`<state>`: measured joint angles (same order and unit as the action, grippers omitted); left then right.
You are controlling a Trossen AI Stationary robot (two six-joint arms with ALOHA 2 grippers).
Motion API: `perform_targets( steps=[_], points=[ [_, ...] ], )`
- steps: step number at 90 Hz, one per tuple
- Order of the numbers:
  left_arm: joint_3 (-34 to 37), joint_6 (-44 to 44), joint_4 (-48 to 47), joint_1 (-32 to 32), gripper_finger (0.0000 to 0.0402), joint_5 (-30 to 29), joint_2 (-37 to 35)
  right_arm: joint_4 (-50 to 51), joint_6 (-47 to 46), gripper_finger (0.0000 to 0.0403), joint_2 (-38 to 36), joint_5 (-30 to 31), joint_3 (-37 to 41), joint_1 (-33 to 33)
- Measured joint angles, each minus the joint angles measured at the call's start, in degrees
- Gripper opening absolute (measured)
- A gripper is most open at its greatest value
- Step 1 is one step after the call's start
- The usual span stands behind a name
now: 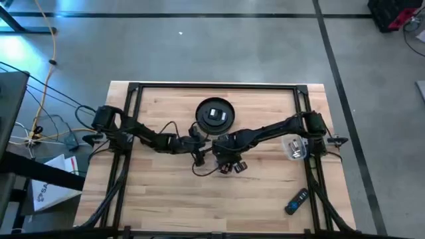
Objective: Insert battery
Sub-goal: Insert the orange battery into the wall clock battery compartment
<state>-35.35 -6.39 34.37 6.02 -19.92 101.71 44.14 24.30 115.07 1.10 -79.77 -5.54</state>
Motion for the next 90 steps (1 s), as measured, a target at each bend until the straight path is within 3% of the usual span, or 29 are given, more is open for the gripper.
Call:
perform_targets(
  steps=[22, 46, 58, 81, 90],
  points=[
    [0.0, -0.48, -0.02, 0.02, 0.0188, 0.04, 0.0, 0.11, -3.01, 0.0088, -0.05, 1.38, 0.0, 0.0],
    [0.02, 0.02, -1.04, 0.0, 0.0188, 0.07, -0.5, -0.02, -6.24, 0.0032, -0.07, 1.92, 0.0, 0.03],
    [0.02, 1.23, -3.19, 0.0, 0.0188, -0.93, -3.39, -0.28, -7.7, 0.0011, -0.09, 1.92, -0.02, 0.04],
    [0.02, 3.08, -13.5, -0.16, 0.0188, -7.49, -10.25, -0.08, -11.28, 0.001, -0.03, 1.29, -3.77, 0.04],
    [0.02, 3.07, -15.68, -0.88, 0.0188, -7.27, -11.74, 0.85, -12.03, 0.001, -0.61, -0.48, -5.71, 0.04]
  ],
)
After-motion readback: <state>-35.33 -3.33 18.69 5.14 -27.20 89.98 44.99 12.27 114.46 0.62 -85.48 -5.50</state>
